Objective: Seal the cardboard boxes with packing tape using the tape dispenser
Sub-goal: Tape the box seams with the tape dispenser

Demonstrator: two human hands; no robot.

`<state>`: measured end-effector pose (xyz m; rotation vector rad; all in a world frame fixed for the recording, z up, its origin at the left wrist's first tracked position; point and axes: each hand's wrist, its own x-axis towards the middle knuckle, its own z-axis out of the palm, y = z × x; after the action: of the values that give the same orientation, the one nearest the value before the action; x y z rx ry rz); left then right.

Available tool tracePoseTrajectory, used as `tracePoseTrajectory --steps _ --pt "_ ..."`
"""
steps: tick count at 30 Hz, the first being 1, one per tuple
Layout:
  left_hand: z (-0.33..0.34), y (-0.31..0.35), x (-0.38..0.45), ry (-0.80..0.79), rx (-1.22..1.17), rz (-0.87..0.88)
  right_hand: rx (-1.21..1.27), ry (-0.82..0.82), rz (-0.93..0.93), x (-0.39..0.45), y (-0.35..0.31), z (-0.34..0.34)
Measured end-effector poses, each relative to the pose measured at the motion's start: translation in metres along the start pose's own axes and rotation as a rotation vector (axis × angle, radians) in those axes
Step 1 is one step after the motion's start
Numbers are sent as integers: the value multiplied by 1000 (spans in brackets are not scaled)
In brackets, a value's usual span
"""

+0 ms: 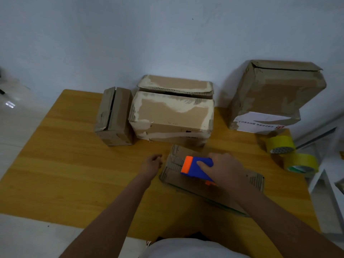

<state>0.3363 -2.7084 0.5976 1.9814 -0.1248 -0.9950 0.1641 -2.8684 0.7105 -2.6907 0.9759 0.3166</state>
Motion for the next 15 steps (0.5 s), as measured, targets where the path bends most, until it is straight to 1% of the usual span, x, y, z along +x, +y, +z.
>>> tracePoseTrajectory --steps 1,2,4,5,7,9,11,15 --pt "-4 1 -6 17 -10 47 -9 3 2 1 0 0" --pt "-7 1 -14 -11 -12 98 -18 11 4 1 0 0" --pt "-3 -5 -33 -153 16 185 -29 32 13 1 -1 1" --pt "2 -8 -42 -206 66 223 -31 39 18 1 -1 1" --pt "12 -11 -51 -218 196 306 -30 42 24 1 -1 1" --pt "15 -8 -52 -189 301 340 -26 40 26 0 -2 2" --pt "12 -6 -51 -207 362 353 -17 41 21 0 -2 1" --pt "0 1 -47 -367 458 357 -7 33 12 0 -3 -1"
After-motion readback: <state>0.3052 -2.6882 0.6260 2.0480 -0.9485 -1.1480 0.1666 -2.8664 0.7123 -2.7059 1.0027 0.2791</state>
